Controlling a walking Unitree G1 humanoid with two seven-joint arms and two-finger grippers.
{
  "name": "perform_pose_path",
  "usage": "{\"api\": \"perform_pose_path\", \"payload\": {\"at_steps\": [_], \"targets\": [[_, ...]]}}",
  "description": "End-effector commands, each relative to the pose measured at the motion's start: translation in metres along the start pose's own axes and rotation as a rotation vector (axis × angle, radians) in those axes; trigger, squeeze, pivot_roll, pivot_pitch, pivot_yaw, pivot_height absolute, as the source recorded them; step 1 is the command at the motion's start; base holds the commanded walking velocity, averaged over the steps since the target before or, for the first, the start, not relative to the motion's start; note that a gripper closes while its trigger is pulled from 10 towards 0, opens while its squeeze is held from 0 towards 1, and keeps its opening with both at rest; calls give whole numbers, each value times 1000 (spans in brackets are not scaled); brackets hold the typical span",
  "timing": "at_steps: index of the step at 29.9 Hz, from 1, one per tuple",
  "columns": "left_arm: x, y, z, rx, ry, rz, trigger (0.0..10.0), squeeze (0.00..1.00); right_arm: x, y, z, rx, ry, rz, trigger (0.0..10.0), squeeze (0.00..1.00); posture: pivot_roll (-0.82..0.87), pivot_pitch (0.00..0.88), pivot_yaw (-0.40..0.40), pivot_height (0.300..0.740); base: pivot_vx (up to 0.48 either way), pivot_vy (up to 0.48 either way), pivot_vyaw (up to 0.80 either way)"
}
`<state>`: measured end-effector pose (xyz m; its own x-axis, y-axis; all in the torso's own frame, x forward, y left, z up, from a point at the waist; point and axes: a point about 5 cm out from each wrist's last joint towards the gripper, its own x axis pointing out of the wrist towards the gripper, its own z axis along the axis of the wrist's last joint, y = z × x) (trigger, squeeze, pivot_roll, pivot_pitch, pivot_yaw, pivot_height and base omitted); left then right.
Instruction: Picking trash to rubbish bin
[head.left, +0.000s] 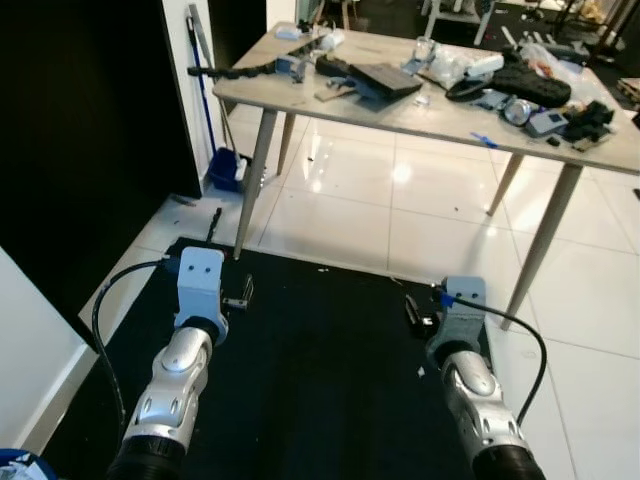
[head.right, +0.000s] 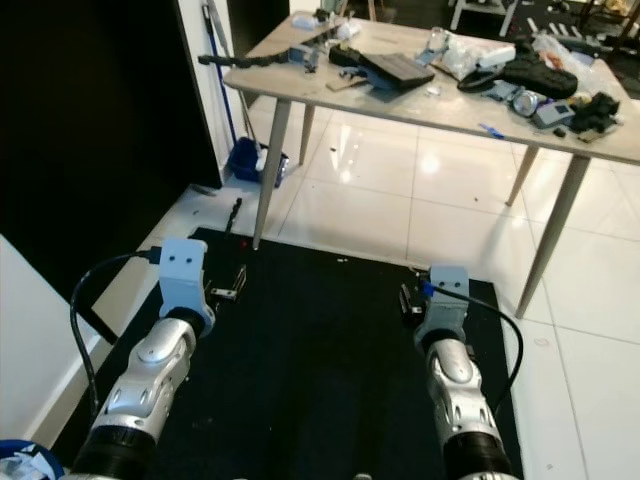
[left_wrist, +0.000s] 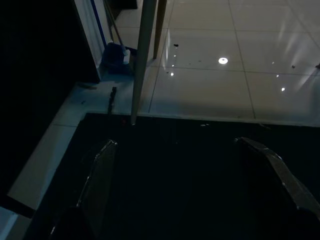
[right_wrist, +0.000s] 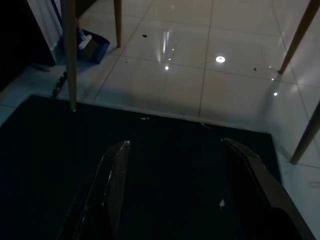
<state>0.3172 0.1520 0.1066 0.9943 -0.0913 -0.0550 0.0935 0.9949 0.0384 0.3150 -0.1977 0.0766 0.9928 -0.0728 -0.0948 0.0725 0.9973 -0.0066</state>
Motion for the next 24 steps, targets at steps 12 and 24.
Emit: {"api": "perform_pose_path", "payload": {"at_steps": [12, 24], "targets": [[-1, -3, -6, -8, 30, -6, 10000, 0, -2, -3, -4, -5, 16, -16, 10000, 0, 0, 139, -23, 740, 296, 0, 0], [0, -3, -5, -8, 27, -8, 10000, 0, -1, -3, 2, 1, -19, -19, 10000, 0, 0, 140, -22, 740, 295, 0, 0]]}}
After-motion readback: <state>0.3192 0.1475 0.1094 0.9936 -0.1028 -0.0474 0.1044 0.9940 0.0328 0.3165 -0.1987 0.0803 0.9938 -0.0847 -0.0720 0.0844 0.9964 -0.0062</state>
